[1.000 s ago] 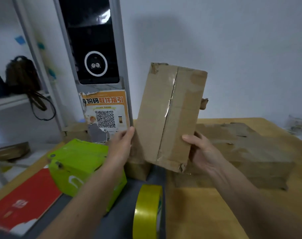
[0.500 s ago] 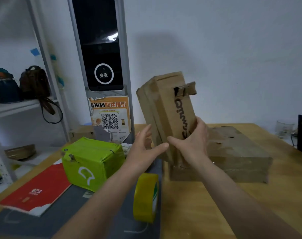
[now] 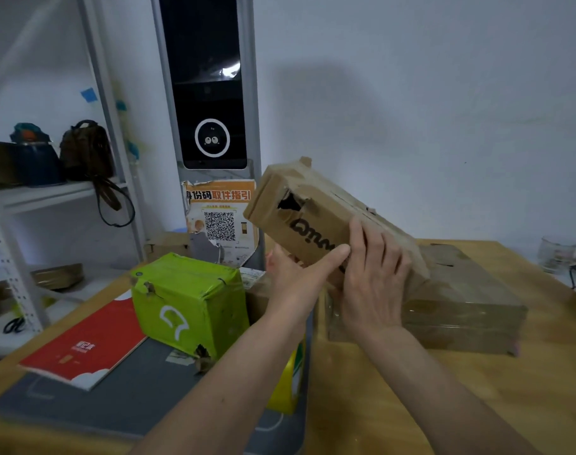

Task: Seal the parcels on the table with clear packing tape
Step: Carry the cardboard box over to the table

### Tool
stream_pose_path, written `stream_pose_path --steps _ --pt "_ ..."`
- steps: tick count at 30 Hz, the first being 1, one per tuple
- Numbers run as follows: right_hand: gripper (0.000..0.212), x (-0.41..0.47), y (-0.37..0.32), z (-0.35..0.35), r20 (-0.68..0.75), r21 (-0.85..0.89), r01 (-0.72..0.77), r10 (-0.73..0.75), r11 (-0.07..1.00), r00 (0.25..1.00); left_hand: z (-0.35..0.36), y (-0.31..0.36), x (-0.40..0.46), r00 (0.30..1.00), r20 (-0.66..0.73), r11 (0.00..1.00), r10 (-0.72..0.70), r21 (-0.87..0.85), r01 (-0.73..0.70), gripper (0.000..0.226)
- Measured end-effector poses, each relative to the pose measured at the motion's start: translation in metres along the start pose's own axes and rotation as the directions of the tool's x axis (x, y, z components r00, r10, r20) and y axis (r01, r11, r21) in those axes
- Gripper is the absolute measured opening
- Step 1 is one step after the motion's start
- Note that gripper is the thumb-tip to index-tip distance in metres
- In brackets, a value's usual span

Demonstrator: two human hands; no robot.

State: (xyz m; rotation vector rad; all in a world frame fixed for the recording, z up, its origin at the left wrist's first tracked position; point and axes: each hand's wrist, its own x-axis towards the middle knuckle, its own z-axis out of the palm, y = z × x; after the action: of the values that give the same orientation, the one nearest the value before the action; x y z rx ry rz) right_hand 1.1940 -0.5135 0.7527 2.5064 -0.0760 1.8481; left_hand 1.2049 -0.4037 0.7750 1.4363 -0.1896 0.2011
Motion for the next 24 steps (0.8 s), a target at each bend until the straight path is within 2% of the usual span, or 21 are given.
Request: stream_pose_path --steps 3,7,8,10,12,14,16,19,21,23,24 --pt "0.072 -0.009 -0.005 -0.003 -0.05 -0.076 0.125 -0.129 0.989 0.99 0.006 0.001 0.002 0.992 -0.04 0.976 -0.116 -0.192 0.107 0.119" --pt "0.065 -0.021 -0.009 -0.01 -0.038 -0.076 0.205 -0.209 0.976 0.977 0.01 0.008 0.005 0.965 -0.044 0.912 -0.258 -0.342 0.228 0.123" --pt "0.066 -0.023 -0.01 -0.012 -0.03 -0.036 0.213 -0.214 0.976 0.976 0.009 0.01 0.006 0.959 -0.046 0.9 -0.278 -0.362 0.243 0.119" --pt "0.068 -0.026 -0.012 -0.019 0.006 0.153 0.173 -0.176 0.973 0.984 0.007 0.013 0.011 0.959 -0.033 0.89 -0.281 -0.382 0.247 0.1" --pt "0.063 -0.024 -0.01 -0.027 0.097 0.412 0.068 -0.118 0.909 0.988 0.004 0.016 0.015 0.957 -0.03 0.892 -0.289 -0.372 0.258 0.087" --pt "0.052 -0.015 -0.003 -0.035 0.196 0.603 -0.089 -0.039 0.793 0.98 -0.005 0.019 0.021 0.96 -0.029 0.901 -0.28 -0.352 0.252 0.069" --pt "0.045 -0.002 0.01 -0.04 0.226 0.666 -0.226 0.097 0.711 0.969 -0.019 0.022 0.026 0.968 0.026 0.911 -0.251 -0.33 0.246 0.049" --pt "0.043 0.016 0.03 -0.044 0.255 0.664 -0.393 0.301 0.636 0.919 -0.046 0.024 0.03 0.955 0.207 0.889 -0.213 -0.364 0.277 0.039" --pt "0.055 0.023 0.04 -0.047 0.421 0.639 -0.55 0.353 0.538 0.835 -0.057 0.022 0.029 0.956 0.224 0.878 -0.186 -0.399 0.265 0.028" --pt "0.087 0.032 0.044 -0.057 0.683 0.567 -0.725 0.268 0.392 0.679 -0.06 0.019 0.025 0.963 0.201 0.848 -0.182 -0.464 0.257 0.02" --pt "0.102 0.036 0.044 -0.064 0.788 0.513 -0.791 0.182 0.334 0.588 -0.061 0.017 0.023 0.963 0.196 0.827 -0.184 -0.498 0.26 0.024"
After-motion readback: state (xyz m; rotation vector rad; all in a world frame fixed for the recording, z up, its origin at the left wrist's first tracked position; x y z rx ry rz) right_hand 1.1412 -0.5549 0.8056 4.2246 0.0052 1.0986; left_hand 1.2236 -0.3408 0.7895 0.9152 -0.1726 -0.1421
